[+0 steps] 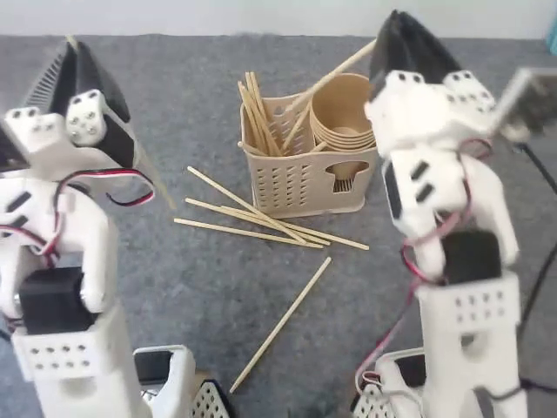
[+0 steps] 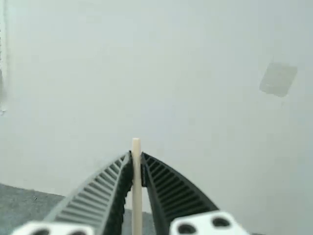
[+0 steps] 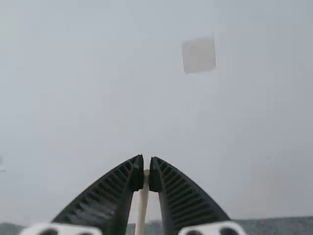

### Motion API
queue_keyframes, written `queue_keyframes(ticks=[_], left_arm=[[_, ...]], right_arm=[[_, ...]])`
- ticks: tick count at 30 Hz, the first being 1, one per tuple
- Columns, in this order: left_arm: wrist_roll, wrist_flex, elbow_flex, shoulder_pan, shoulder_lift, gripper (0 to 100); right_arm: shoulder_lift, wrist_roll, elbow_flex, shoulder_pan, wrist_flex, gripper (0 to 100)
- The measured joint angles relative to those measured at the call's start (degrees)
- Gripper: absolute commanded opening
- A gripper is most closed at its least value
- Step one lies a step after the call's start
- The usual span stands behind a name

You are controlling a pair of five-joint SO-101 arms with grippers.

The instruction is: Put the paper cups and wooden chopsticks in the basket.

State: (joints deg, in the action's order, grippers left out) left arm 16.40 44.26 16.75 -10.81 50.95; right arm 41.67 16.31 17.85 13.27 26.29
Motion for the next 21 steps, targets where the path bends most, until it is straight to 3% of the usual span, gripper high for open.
queue_keyframes(ticks=[4,11,15,21], left_arm=[[3.25,-4.92,0.00,-0.09,0.00,1],[7.03,-8.70,-1.85,5.98,0.00,1],[7.21,-9.05,-3.87,11.78,0.00,1],[7.47,-15.65,-4.57,14.59,-4.75,1]], right_arm=[[-5.10,0.00,0.35,0.26,0.00,3.1],[-7.21,0.00,2.64,4.22,4.57,26.2],[-4.13,0.00,2.64,4.40,8.97,25.4],[13.89,0.00,2.64,4.57,20.84,20.0]])
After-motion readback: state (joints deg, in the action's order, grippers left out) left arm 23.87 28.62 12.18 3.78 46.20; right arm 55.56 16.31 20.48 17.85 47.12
